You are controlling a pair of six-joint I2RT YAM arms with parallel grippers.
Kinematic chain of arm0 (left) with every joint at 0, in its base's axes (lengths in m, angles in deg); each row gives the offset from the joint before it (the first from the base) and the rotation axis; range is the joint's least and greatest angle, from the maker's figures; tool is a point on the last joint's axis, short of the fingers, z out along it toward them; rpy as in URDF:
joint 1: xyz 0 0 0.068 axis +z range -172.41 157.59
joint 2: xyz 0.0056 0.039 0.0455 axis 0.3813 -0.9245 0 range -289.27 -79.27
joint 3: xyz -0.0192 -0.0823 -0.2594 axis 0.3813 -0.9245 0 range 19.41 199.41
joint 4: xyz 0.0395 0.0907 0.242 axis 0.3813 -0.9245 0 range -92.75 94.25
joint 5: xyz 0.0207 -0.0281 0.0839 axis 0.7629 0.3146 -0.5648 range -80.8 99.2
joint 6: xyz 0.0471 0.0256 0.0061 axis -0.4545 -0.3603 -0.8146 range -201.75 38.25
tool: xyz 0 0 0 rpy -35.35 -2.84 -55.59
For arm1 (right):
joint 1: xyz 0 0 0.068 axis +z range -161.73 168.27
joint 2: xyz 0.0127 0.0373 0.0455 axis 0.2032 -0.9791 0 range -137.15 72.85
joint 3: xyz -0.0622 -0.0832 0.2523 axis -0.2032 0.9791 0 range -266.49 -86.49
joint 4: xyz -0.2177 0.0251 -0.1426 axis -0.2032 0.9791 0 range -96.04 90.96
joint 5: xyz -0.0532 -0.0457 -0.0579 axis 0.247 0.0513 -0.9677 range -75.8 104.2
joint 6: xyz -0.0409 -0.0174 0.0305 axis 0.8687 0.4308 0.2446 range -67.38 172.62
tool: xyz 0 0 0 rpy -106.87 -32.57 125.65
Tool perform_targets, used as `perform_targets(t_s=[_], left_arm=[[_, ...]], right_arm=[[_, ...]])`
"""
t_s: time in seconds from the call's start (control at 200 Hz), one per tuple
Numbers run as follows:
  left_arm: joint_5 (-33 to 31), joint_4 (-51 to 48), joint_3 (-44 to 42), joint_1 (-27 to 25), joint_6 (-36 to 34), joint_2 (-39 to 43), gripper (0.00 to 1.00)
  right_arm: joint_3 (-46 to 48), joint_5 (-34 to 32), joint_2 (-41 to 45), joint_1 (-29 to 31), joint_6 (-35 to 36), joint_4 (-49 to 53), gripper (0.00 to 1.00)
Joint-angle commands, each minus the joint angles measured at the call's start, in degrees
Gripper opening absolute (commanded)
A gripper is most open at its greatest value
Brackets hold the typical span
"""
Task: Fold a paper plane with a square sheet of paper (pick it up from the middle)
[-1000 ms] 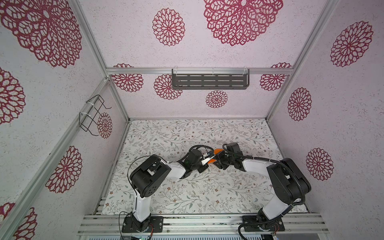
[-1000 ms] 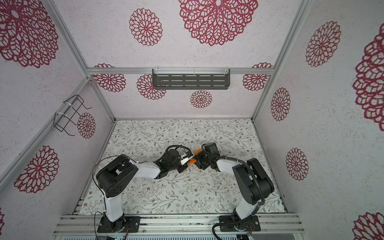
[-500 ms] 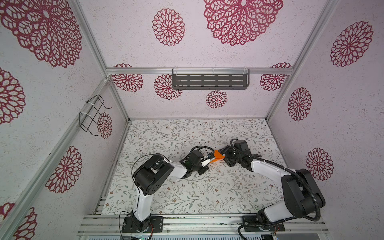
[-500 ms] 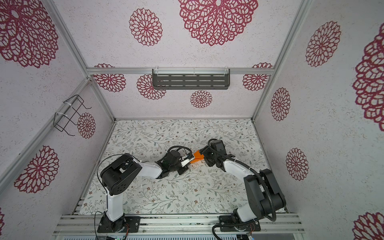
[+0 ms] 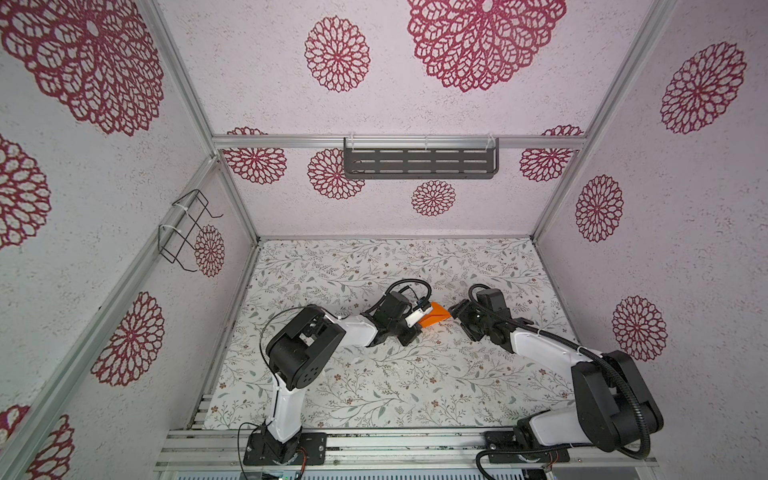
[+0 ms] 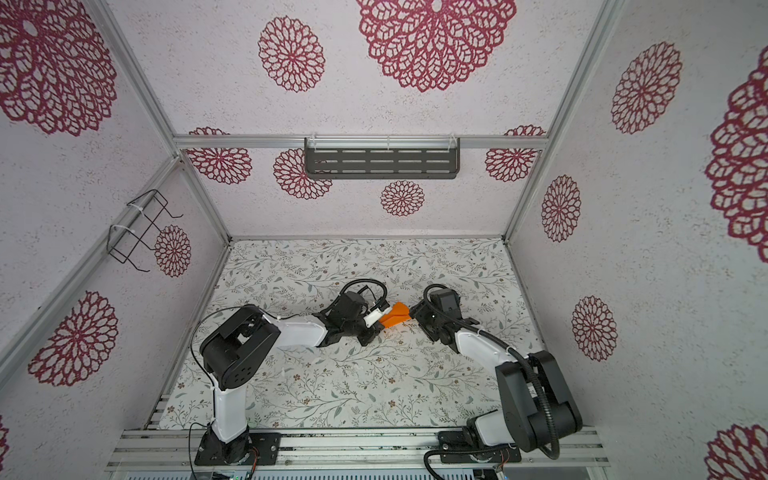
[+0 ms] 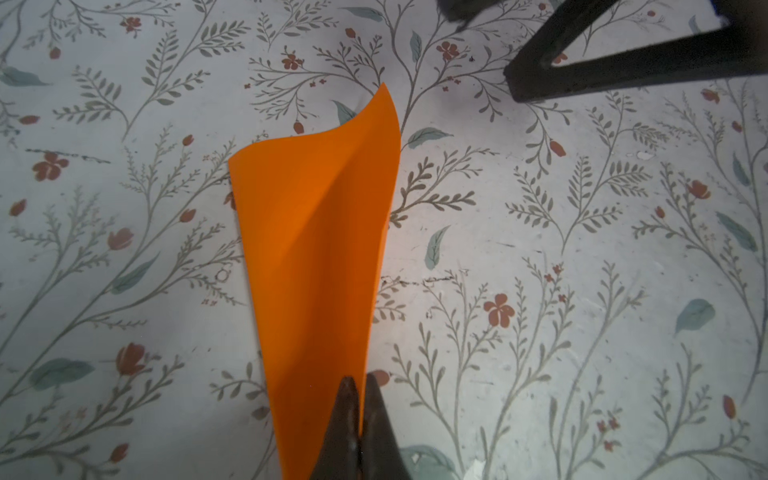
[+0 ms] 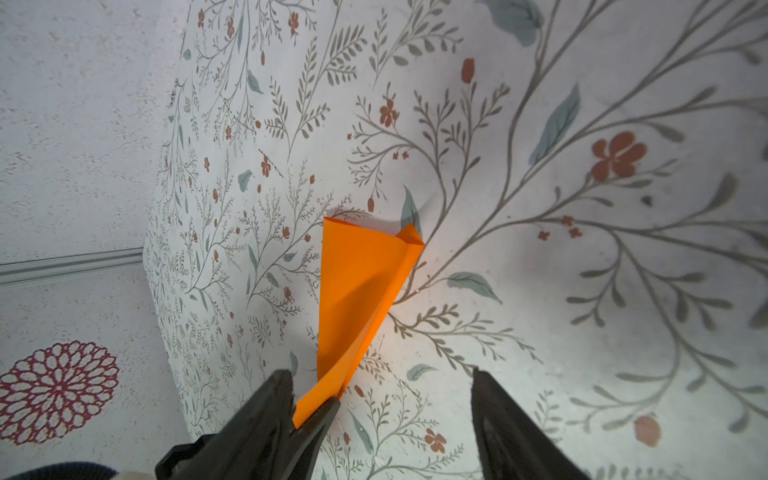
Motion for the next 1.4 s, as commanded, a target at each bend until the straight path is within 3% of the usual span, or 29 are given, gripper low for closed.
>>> perform_targets(t_s=[0.0, 0.375, 1.091, 1.396], left_arm=[[3.68, -3.96, 1.49, 1.53, 5.35, 0.87, 0.00], [13.94, -3.86, 3.26, 6.08, 20.99, 0.06, 0.00], [13.85, -11.76, 7.31, 6.05, 21.29, -4.17, 0.00], [11.72, -12.27, 6.79, 6.12, 24.55, -4.13, 0.00]], right_arm=[[0.57, -1.34, 2.24, -0.50, 3.29, -2.00, 0.71], [4.17, 1.03, 3.00, -0.59, 5.87, -8.85, 0.71], [5.70, 9.87, -3.83, -0.32, 6.53, -18.62, 0.68], [6.34, 18.65, -10.12, 0.61, 8.60, -32.82, 0.58]])
